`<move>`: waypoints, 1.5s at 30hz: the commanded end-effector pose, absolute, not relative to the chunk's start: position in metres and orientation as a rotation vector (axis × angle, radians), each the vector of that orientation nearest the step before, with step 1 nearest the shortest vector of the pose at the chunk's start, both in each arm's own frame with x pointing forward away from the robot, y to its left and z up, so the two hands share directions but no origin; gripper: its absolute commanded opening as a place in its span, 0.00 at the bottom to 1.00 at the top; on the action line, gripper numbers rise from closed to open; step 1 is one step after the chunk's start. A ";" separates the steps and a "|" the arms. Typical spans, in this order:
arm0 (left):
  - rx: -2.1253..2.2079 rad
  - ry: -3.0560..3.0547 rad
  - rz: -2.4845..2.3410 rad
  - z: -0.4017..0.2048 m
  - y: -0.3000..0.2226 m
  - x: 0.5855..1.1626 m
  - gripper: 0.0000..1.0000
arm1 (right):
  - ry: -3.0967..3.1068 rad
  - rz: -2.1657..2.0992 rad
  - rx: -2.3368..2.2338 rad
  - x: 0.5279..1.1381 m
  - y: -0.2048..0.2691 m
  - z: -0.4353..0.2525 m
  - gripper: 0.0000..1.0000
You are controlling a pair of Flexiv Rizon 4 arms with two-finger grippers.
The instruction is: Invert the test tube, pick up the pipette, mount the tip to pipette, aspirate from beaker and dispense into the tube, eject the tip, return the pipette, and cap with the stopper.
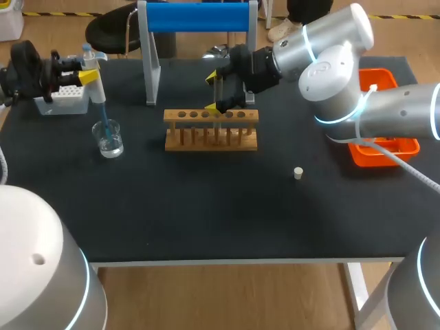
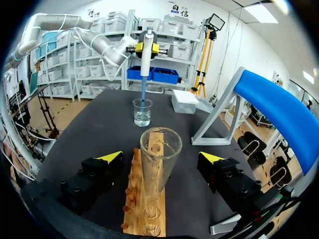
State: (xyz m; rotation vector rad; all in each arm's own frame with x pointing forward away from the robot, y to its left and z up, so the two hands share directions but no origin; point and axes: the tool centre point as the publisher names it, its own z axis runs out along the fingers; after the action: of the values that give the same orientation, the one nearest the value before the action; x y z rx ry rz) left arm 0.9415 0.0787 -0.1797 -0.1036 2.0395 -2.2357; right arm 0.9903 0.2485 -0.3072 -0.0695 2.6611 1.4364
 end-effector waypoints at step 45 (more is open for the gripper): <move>0.135 2.315 -2.255 0.055 -0.140 0.956 0.00 | 2.665 1.434 -0.072 0.991 0.248 -0.306 1.00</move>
State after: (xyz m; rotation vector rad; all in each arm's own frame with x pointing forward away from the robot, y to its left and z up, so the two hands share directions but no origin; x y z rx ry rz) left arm 0.9355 -0.1184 0.0553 0.0496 2.2826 -2.2145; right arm 0.9903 0.2485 -0.3071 -0.0695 2.6611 1.4364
